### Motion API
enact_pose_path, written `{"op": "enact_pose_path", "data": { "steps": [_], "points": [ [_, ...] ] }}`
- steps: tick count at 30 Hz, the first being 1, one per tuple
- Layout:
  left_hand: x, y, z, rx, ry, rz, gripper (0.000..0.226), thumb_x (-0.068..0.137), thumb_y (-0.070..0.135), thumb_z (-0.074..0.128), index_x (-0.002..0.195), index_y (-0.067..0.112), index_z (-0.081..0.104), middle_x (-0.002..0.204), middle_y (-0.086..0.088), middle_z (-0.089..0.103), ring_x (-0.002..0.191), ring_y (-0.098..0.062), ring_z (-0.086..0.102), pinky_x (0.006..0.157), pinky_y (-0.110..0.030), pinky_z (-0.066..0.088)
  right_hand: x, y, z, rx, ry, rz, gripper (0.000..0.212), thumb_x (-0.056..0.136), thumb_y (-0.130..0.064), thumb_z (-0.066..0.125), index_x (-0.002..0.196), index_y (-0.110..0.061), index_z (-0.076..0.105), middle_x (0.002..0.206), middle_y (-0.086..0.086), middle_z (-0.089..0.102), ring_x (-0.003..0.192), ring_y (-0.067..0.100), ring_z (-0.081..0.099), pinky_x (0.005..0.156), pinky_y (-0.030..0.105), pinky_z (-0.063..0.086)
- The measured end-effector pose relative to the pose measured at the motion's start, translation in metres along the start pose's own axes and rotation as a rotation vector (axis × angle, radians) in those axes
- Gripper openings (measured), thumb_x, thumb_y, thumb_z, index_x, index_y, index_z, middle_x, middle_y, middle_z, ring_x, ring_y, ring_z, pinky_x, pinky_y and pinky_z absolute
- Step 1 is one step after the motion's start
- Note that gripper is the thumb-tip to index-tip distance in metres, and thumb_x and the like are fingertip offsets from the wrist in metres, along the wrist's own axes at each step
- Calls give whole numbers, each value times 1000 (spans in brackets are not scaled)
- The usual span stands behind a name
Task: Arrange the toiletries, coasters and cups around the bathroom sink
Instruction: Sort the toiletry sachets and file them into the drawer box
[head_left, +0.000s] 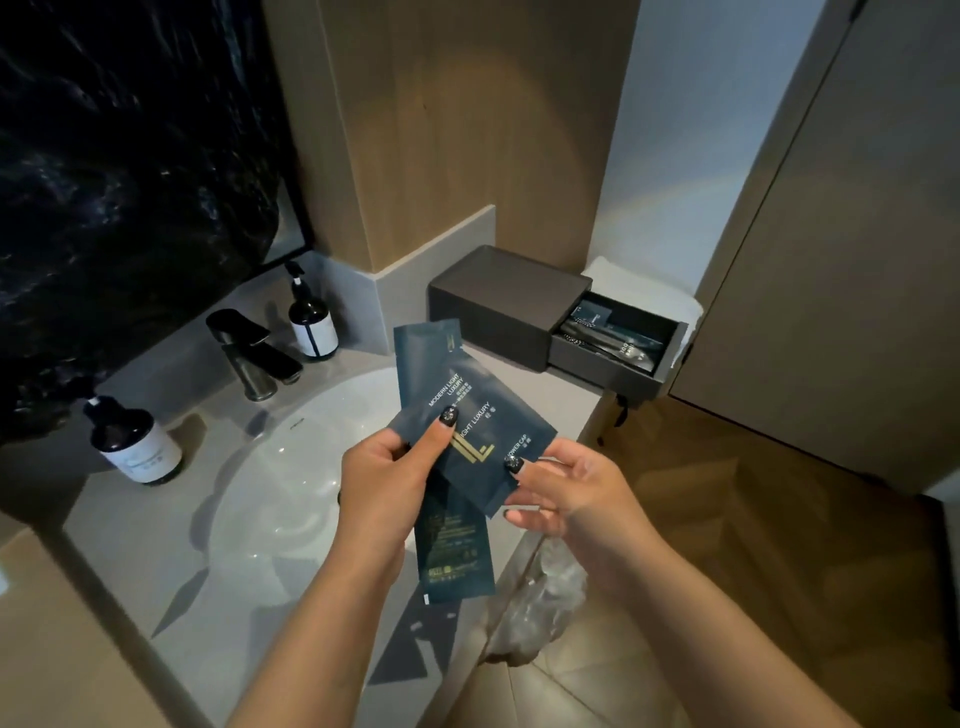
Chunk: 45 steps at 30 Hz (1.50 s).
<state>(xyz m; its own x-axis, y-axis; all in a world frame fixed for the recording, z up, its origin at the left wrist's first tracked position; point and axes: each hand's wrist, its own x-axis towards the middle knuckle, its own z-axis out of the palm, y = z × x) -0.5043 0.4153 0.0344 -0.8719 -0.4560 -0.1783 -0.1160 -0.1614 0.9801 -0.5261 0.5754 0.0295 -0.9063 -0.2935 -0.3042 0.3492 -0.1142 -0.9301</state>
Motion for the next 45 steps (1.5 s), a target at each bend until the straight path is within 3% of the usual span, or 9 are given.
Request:
{"op": "enact_pose_path", "data": {
  "steps": [10, 15, 21, 25, 28, 32, 37, 43, 45],
  "points": [
    [33, -13, 100, -33, -10, 3, 11, 88, 19, 66, 82, 14, 75, 78, 2, 75, 69, -5, 65, 64, -22, 52, 51, -28, -87, -11, -21, -23, 24, 91, -7, 60, 111, -19, 67, 93, 8, 76, 79, 20, 69, 62, 26, 54],
    [45, -21, 162, -104, 67, -42, 16, 90, 9, 62, 101, 15, 72, 98, 2, 74, 89, -9, 69, 81, -28, 54, 79, -58, -161, -15, 27, 29, 19, 91, -3, 59, 107, -9, 67, 83, 10, 72, 64, 12, 67, 59, 24, 57],
    [46, -30, 224, -175, 199, -68, 60, 89, -6, 59, 137, 27, 46, 118, 1, 68, 101, -15, 67, 90, -40, 54, 110, -94, -245, -75, 86, 93, 11, 97, -6, 49, 102, -3, 59, 84, 17, 69, 69, 23, 73, 52, 24, 55],
    [49, -33, 248, -229, 245, -71, 78, 91, -3, 57, 151, 30, 19, 117, 0, 66, 91, -12, 68, 75, -35, 54, 133, -109, -276, -70, 110, 133, 8, 100, -9, 47, 96, -4, 52, 90, 17, 62, 70, 24, 74, 46, 21, 52],
    [61, -39, 256, -226, 280, -108, 65, 93, 3, 58, 148, 21, 29, 113, 0, 68, 85, -12, 69, 65, -30, 52, 157, -110, -286, -36, 148, 170, 10, 99, -9, 48, 89, -9, 49, 98, 17, 62, 67, 22, 74, 43, 20, 52],
    [81, -47, 259, -166, 282, -114, 36, 93, 0, 55, 127, 12, 54, 104, -6, 73, 85, -17, 71, 70, -32, 55, 194, -109, -284, 3, 148, 239, 8, 96, 0, 51, 95, -7, 47, 108, 24, 64, 68, 24, 74, 48, 23, 57],
    [116, -46, 259, -228, 317, -143, 26, 93, 1, 52, 117, 12, 58, 99, -6, 71, 79, -16, 67, 69, -33, 53, 244, -104, -266, -44, 144, 335, 25, 94, 6, 50, 112, -8, 40, 115, 25, 60, 61, 23, 73, 44, 24, 55],
    [172, -41, 268, -309, 290, -138, 21, 93, 21, 58, 111, 13, 63, 91, -3, 64, 85, -16, 58, 70, -29, 41, 291, -99, -250, -82, 120, 392, 17, 95, 4, 49, 96, -10, 39, 104, 13, 59, 69, 26, 73, 48, 27, 56],
    [190, -37, 269, -334, 274, -126, 20, 91, 25, 61, 106, 12, 62, 85, -2, 62, 75, -13, 56, 65, -27, 39, 301, -101, -247, -111, 118, 410, 14, 95, 3, 49, 95, -10, 44, 104, 14, 61, 71, 26, 73, 51, 27, 57]
  ]
}}
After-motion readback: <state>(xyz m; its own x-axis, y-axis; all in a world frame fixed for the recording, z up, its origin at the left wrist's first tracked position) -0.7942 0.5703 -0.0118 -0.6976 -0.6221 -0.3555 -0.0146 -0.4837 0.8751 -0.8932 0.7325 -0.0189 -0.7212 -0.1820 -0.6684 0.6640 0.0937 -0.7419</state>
